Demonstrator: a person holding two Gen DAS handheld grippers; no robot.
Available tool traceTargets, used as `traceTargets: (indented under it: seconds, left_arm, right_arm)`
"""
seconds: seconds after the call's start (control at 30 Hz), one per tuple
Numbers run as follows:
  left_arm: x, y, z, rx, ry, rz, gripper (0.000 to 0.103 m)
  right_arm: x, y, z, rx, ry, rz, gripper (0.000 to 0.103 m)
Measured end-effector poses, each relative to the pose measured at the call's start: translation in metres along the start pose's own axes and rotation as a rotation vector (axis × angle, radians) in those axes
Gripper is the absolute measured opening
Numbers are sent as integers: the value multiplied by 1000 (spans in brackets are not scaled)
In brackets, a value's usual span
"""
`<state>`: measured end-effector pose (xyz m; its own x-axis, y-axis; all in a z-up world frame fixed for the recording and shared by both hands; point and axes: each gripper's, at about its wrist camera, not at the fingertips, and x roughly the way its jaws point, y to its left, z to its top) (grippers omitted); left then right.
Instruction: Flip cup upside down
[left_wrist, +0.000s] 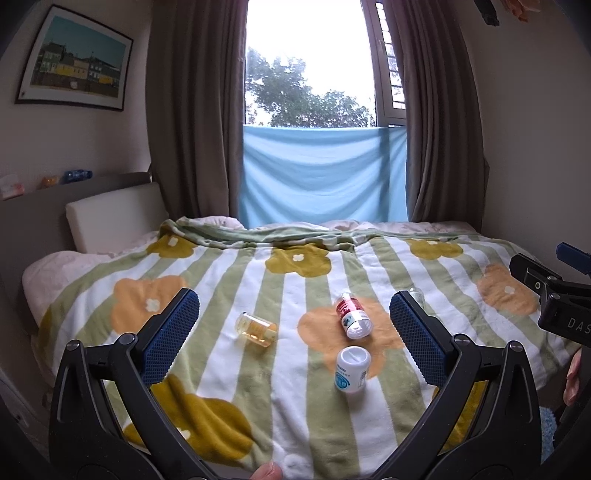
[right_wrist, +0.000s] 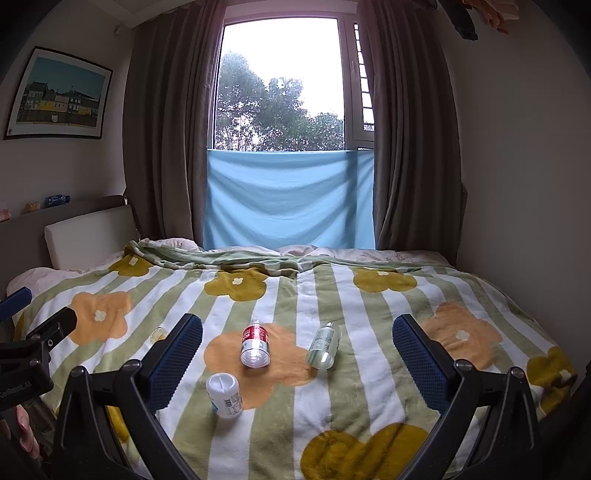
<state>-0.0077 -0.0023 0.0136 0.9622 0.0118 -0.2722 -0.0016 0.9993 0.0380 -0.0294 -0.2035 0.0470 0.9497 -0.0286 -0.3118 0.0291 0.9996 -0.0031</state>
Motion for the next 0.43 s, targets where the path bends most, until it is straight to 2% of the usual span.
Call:
traceTargets:
  seconds: [0.07,0.17,0.3,0.43]
  left_arm:
    - [-2,0,0,-5,-13,10,103]
    - [-5,2,-1,-22,-33,-12,103]
    - [-1,4,0,-29,-13,-19,103]
    - [-4,3,-1,-29,-32,-21,103]
  right_arm:
    - [1,0,0,2,3,0,103]
    - [0,1,-2,6,5,0,103]
    - [1,0,-1,3,3,0,103]
    - [1,0,-1,-2,2,-3,103]
